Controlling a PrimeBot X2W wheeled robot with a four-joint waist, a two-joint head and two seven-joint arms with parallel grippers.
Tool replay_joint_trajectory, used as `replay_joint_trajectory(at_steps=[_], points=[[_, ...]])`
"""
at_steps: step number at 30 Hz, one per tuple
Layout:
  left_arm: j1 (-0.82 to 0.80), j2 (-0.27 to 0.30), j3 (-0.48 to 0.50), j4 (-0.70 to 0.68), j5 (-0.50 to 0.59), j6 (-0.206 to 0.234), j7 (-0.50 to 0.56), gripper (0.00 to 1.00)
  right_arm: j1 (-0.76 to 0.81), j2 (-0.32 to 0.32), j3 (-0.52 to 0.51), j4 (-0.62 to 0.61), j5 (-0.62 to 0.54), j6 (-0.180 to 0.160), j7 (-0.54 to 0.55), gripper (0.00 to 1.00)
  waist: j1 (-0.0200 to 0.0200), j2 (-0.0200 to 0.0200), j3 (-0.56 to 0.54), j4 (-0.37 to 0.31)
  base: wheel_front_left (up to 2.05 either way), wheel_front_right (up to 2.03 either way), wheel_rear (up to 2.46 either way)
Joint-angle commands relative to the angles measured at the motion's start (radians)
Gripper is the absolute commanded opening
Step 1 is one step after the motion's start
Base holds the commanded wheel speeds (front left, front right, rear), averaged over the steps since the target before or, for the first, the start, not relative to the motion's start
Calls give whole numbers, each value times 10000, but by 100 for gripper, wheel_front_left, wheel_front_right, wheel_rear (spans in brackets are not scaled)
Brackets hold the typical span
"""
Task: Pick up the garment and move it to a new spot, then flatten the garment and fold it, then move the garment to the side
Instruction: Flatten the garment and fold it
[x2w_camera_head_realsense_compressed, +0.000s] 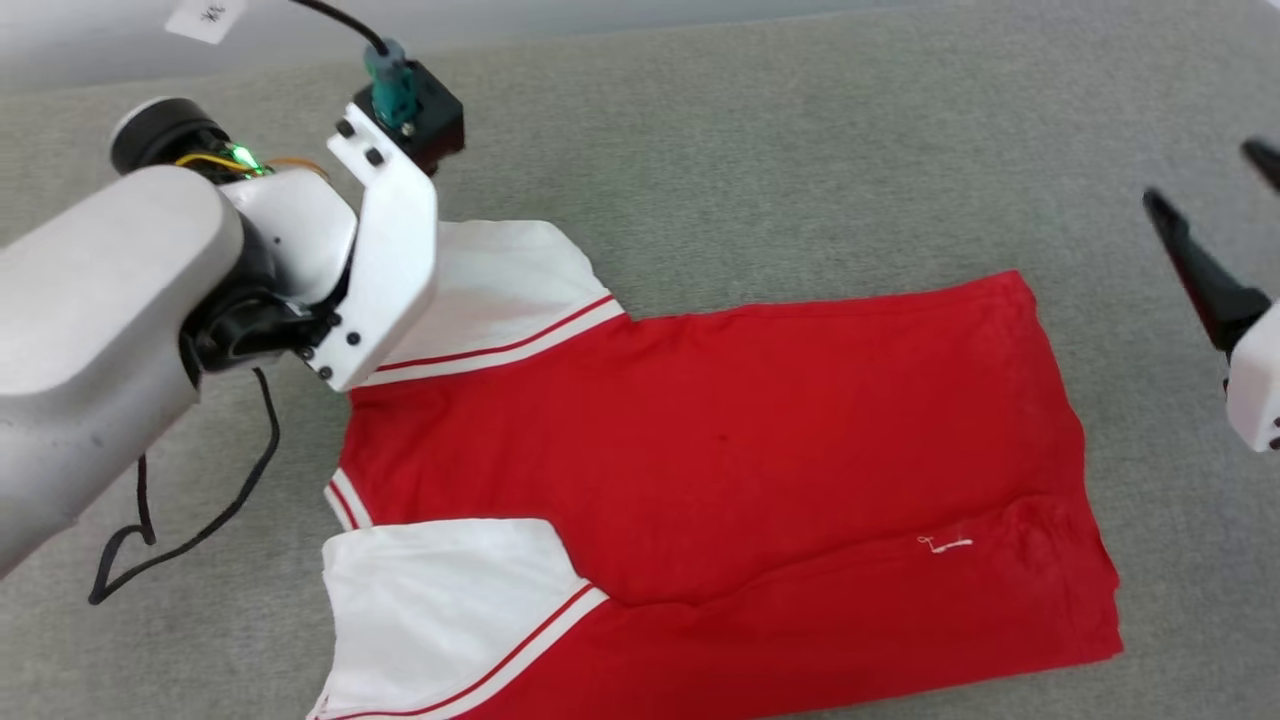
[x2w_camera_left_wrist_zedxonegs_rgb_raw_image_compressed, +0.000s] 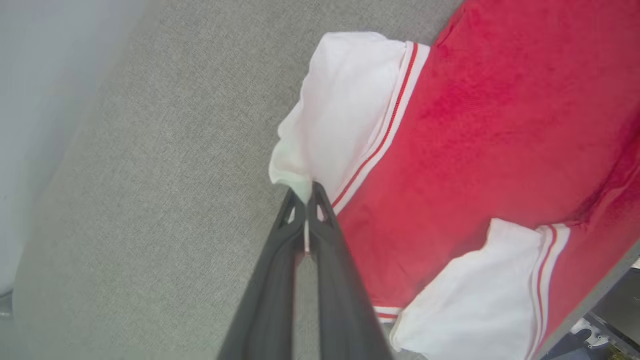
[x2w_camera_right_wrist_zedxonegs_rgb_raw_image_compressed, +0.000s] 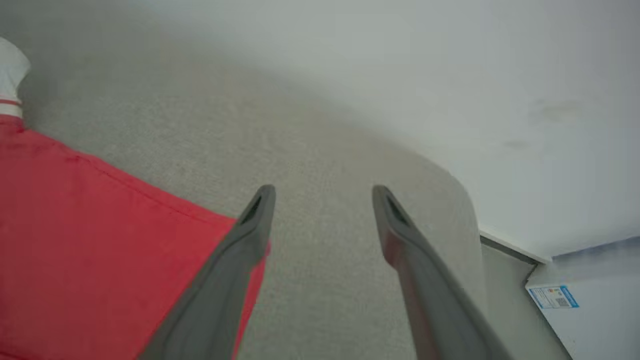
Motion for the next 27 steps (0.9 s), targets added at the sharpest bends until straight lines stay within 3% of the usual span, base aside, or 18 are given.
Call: replay_joint_trajectory(at_steps=[1, 8, 13, 19, 27], points=[[89, -20, -23, -91, 32, 1, -72, 0, -272, -226, 236, 99, 298, -12, 564, 100, 1, 0, -46, 145, 0, 0, 0], [-163, -175, -189, -655, 320, 0, -319, 0, -1751, -1819, 2595, 545, 2635, -12, 4973, 100, 1, 0, 364, 544, 0, 0, 0], [-387, -395, -250, -950, 466, 0, -485, 0, -2587, -2022, 3208, 1157, 3597, -12, 6945, 100, 1, 0, 821, 986, 0, 0, 0], [-650, -385, -282, -1193, 581, 0, -636, 0, -3042, -1573, 3208, 2168, 3590, -12, 7748, 100, 1, 0, 1389, 1382, 0, 0, 0], [-856, -435, -308, -1130, 588, 0, -912, 0, -2702, -935, 3720, 3123, 3488, -10, 7501, 100, 1, 0, 1813, 1603, 0, 0, 0]])
